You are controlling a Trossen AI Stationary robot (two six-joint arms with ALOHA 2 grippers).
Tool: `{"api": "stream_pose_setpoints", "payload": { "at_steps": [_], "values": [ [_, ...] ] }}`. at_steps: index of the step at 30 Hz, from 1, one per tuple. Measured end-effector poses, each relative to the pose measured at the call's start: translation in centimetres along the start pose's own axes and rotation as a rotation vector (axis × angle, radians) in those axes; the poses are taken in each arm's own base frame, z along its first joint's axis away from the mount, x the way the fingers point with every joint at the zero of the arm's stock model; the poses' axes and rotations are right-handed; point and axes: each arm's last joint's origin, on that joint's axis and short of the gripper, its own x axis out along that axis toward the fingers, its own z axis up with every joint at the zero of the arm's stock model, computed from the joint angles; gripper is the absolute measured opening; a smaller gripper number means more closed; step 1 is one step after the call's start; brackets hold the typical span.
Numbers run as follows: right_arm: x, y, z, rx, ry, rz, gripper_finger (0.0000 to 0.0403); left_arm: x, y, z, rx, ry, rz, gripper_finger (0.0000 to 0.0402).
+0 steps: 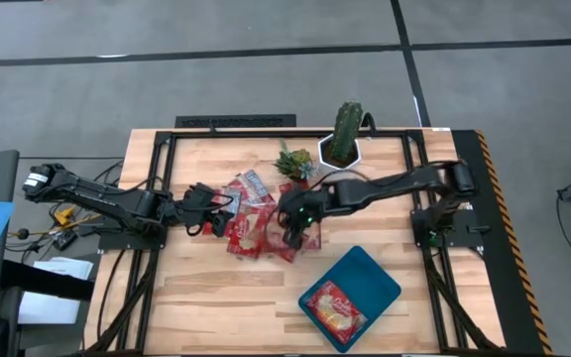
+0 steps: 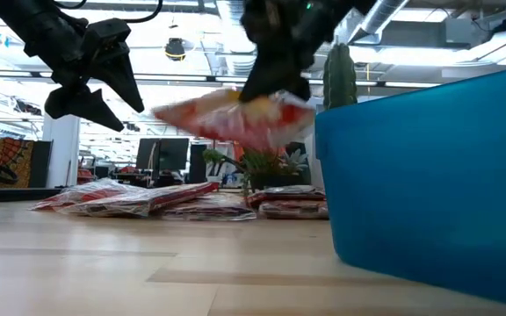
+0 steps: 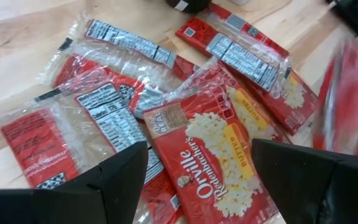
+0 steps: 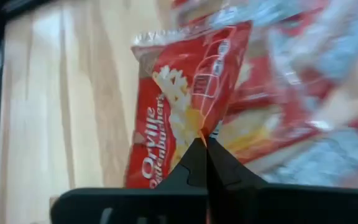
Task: Sort popcorn bags into baskets
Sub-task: Put the popcorn bag into the bin
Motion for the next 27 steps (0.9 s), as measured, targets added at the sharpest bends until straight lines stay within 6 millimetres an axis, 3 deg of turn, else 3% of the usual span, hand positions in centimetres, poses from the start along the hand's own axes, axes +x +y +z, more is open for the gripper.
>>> {"api": "stream_pose_setpoints", "payload": {
  "at_steps": [11, 16, 27],
  "values": [
    [-8.0, 1.2, -0.9, 0.145, -0.020, -0.128, 0.0003, 0.0, 0.0, 0.0, 0.004, -0.003, 0.003, 0.0275],
    [-10.6, 2.9, -2.9, 0.211, 0.022, -0.169, 0.0004, 0.0, 0.0, 0.0, 0.008, -0.004, 0.002, 0.0275],
    [-14.0, 8.2, -9.1, 0.354, 0.130, -0.215, 0.0004, 0.0, 0.0, 0.0, 0.020, -0.003, 0.004, 0.0275]
  ]
}}
